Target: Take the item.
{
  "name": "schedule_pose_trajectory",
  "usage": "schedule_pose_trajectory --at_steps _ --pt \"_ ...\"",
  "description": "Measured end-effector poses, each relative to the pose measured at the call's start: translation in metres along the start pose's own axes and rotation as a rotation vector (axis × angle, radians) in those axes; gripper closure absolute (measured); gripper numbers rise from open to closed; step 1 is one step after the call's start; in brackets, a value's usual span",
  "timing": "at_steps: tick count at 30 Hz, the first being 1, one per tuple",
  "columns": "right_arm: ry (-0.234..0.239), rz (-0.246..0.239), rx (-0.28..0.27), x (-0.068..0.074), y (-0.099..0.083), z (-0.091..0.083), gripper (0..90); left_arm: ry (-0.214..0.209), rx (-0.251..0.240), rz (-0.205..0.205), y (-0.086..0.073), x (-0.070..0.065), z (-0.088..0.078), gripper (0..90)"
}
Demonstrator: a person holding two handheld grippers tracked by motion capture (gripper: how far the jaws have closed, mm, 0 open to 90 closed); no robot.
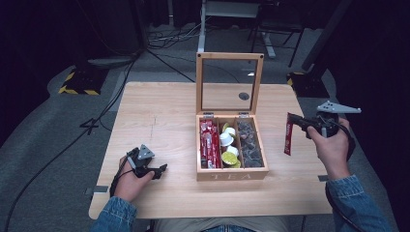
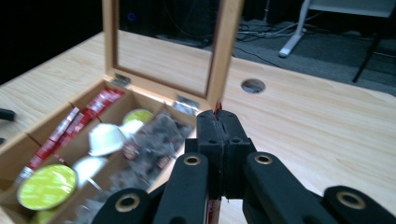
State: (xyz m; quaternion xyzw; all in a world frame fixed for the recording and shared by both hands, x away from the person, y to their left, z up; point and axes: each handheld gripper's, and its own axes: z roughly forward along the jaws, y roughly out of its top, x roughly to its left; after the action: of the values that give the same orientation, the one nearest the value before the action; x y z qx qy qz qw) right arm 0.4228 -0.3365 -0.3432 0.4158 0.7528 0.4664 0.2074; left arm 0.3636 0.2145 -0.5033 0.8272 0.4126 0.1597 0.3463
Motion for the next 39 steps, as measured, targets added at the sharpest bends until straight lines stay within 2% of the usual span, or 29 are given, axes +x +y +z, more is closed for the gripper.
schedule_pose_trajectory --at_steps 2,4,7,10,11,12,19,24,31,39 --pt "-0.023 0.010 0.020 -0.006 -0.013 0.002 89.6 0.001 0.001 0.003 0.000 0.000 0.000 25.4" --pt "-0.029 0.022 0.025 -0.009 -0.017 0.004 89.5 0.001 0.001 0.004 0.000 0.000 0.000 25.4" --pt "-0.056 0.053 0.014 -0.018 -0.030 0.007 89.5 0.001 0.000 0.004 0.000 0.000 0.000 25.4" --pt "-0.050 0.086 0.015 -0.022 -0.043 0.014 89.5 0.000 0.000 0.000 0.000 0.000 0.000 25.4" --pt "-0.050 0.086 0.015 -0.022 -0.043 0.014 89.5 0.000 0.000 0.000 0.000 0.000 0.000 25.4" --pt "-0.053 0.082 0.040 -0.022 -0.046 0.018 89.5 0.000 0.000 0.000 0.000 0.000 0.000 25.3" --pt "-0.074 0.084 0.070 -0.025 -0.052 0.021 89.4 0.001 0.002 0.003 0.000 0.000 0.000 25.3" --pt "-0.079 0.115 0.100 -0.032 -0.060 0.027 89.2 0.001 0.001 0.001 0.000 0.000 0.000 25.3" --pt "-0.093 0.131 0.114 -0.040 -0.070 0.033 88.3 0.000 0.001 0.000 0.000 0.000 0.000 25.3" --pt "-0.117 0.162 0.168 -0.052 -0.086 0.046 87.2 0.001 0.001 0.001 0.000 0.000 0.000 25.3"
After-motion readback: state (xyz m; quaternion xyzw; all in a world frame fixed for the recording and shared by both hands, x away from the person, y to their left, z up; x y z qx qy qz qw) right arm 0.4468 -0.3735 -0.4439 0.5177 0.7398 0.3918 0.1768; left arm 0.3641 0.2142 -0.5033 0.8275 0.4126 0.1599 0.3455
